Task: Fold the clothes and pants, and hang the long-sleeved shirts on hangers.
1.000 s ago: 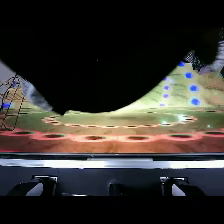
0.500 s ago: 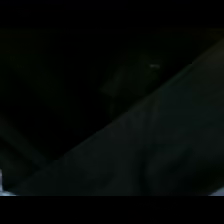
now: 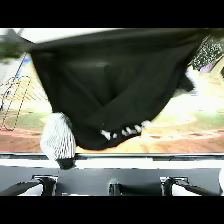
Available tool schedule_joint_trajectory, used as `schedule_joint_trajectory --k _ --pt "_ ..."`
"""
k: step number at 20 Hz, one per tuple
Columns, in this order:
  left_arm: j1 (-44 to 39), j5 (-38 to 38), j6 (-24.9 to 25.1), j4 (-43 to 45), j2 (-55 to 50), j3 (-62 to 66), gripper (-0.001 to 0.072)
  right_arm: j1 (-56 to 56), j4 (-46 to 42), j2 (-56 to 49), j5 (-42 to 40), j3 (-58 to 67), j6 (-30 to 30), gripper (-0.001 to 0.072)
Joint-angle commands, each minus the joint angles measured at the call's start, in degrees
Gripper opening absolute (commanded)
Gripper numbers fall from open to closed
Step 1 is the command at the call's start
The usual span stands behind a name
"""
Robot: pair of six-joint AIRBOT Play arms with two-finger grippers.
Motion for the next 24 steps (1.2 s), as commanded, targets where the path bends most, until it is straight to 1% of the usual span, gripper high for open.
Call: schedule_joint_trajectory --k 1,2,3,4,5,6,7,8,9,11,12,13,14,15,17,20,22,24 --pt "-3.69 5.16 1.20 -3.43 -16.61 -1.90 0.0025 1.86 7.15 -17.16 -5.22 -2.91 -1.79 0.0053" --pt "-3.98 5.49 1.20 -5.31 -20.44 -1.90 0.0025 2.78 8.37 -20.81 -6.29 -2.91 -3.67 0.0054" --pt "-4.07 5.38 1.18 -7.28 -23.34 -1.90 0.0026 3.58 9.25 -23.76 -7.17 -2.91 -5.70 0.0095" --pt "-4.07 5.14 1.18 -9.38 -25.53 -1.90 0.0032 4.22 9.64 -25.55 -7.34 -2.91 -7.58 0.0160" --pt "-3.98 5.14 1.18 -10.29 -26.60 -1.90 0.0105 4.33 9.70 -26.47 -6.84 -2.91 -8.85 0.0212" --pt "-3.67 4.85 1.22 -10.27 -26.82 -1.90 0.0277 4.04 9.62 -26.49 -5.99 -2.89 -9.99 0.0312" --pt "-3.04 3.89 1.22 -10.25 -26.43 -1.60 0.0452 3.26 9.64 -26.01 -4.44 -2.69 -11.76 0.0446" --pt "-1.86 1.60 1.22 -10.14 -25.49 -1.05 0.0576 1.90 9.60 -25.14 -1.99 -2.51 -14.69 0.0525" --pt "-0.31 -0.74 1.22 -9.99 -24.06 -0.76 0.0604 -0.09 9.01 -23.82 1.60 -2.51 -17.90 0.0531" --pt "3.45 -6.58 1.20 -7.74 -19.45 -1.03 0.0612 -4.57 5.88 -21.14 10.23 -2.82 -23.32 0.0533" --pt "4.83 -9.35 1.18 -5.01 -16.92 -1.95 0.0665 -6.64 4.22 -20.00 14.49 -3.52 -25.75 0.0533" --pt "5.99 -11.54 1.16 -2.34 -13.68 -4.42 0.0669 -8.74 2.99 -18.86 18.38 -5.29 -27.91 0.0533" --pt "6.75 -12.28 1.20 -1.31 -10.32 -8.39 0.0669 -10.69 3.87 -17.53 19.21 -8.68 -28.02 0.0533" --pt "7.21 -11.96 0.94 -1.55 -6.47 -14.21 0.0669 -12.24 6.08 -15.74 17.68 -14.03 -28.11 0.0532" --pt "6.29 -9.40 -1.84 -2.45 0.81 -26.95 0.0669 -12.48 8.61 -13.07 14.88 -25.51 -29.24 0.0530" --pt "1.90 -3.63 -4.04 -7.30 9.11 -43.30 0.0669 -8.57 13.53 -12.04 10.08 -39.91 -31.76 0.0530" --pt "-1.62 -0.96 -6.73 -9.20 11.67 -49.96 0.0669 -4.76 15.63 -12.07 3.56 -45.70 -32.54 0.0528" --pt "-5.38 -0.59 -7.93 -9.62 11.85 -53.02 0.0669 -1.22 16.50 -12.70 -1.92 -47.76 -32.35 0.0526"
